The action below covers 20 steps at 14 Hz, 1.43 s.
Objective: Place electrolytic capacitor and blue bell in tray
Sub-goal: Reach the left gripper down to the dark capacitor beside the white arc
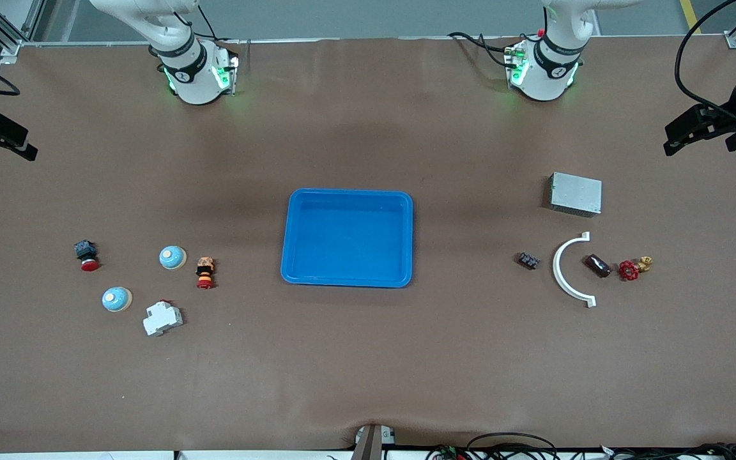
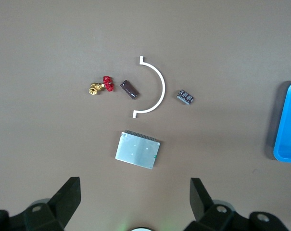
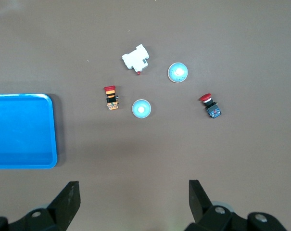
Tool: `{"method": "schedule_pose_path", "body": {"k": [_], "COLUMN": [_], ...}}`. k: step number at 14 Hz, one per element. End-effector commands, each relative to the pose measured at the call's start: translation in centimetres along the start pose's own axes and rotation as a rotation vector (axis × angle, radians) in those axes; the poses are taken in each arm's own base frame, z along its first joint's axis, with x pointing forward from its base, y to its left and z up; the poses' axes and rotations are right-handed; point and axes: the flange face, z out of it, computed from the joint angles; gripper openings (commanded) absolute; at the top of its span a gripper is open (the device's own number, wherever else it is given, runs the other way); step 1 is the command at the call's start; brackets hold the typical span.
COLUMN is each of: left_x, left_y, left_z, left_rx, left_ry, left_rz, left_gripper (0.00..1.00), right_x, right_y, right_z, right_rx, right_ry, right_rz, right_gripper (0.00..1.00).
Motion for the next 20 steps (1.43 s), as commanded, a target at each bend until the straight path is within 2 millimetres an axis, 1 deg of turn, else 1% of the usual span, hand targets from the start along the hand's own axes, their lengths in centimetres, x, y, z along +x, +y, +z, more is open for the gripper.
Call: {"method": "schedule_pose_path", "body": {"k": [1,2,4,6,8,9,11,13,15,16,18,20], "left_x": [-0.2,-0.1,0.1,1.2,2.5,2.9,3.9,4.7,4.3,4.2,3.9,3.8], "left_y": [-0.4,-0.4,-1.6,-2.4,-3.1,-2.8,-2.1,-0.7,1.3,1.7,2.1,2.3], "left_z": [-0.5,-0.5,-0.2,1.4,4.2,5.8,8.2,11.5,14.1,15.0,17.0,19.8], "left_rx": [0.019,0.018,0.019,0.042,0.040,0.039,0.034,0.006,-0.035,-0.030,-0.021,-0.014], "left_ry": [-0.004,-0.004,-0.008,-0.036,-0.090,-0.118,-0.117,-0.087,-0.115,-0.122,-0.137,-0.144], "left_rz": [0.009,0.007,-0.014,-0.019,-0.037,-0.047,-0.047,-0.064,-0.241,-0.297,-0.366,-0.490], "left_gripper": [1.00,1.00,1.00,1.00,1.00,1.00,1.00,1.00,1.00,1.00,1.00,1.00], "right_x": [-0.5,-0.5,-0.4,-0.5,-0.5,-0.5,-0.5,-0.4,-0.4,-0.4,-0.4,-0.5], "right_y": [0.0,0.0,0.0,0.0,0.1,0.2,0.2,0.2,0.2,0.2,0.2,0.2], "right_z": [-0.3,-0.3,-0.2,-0.3,-0.3,-0.2,-0.2,-0.2,-0.2,-0.3,-0.3,-0.3], "right_rx": [0.016,0.014,0.014,0.013,0.004,0.004,0.004,0.004,0.005,0.005,0.007,0.007], "right_ry": [-0.001,0.000,-0.003,0.000,0.000,0.000,0.000,0.005,0.005,0.008,0.008,0.005], "right_rz": [0.016,0.013,0.010,0.003,-0.021,-0.024,-0.024,-0.024,-0.024,-0.022,-0.022,-0.022], "right_gripper": [1.00,1.00,1.00,1.00,1.00,1.00,1.00,1.00,1.00,1.00,1.00,1.00]}}
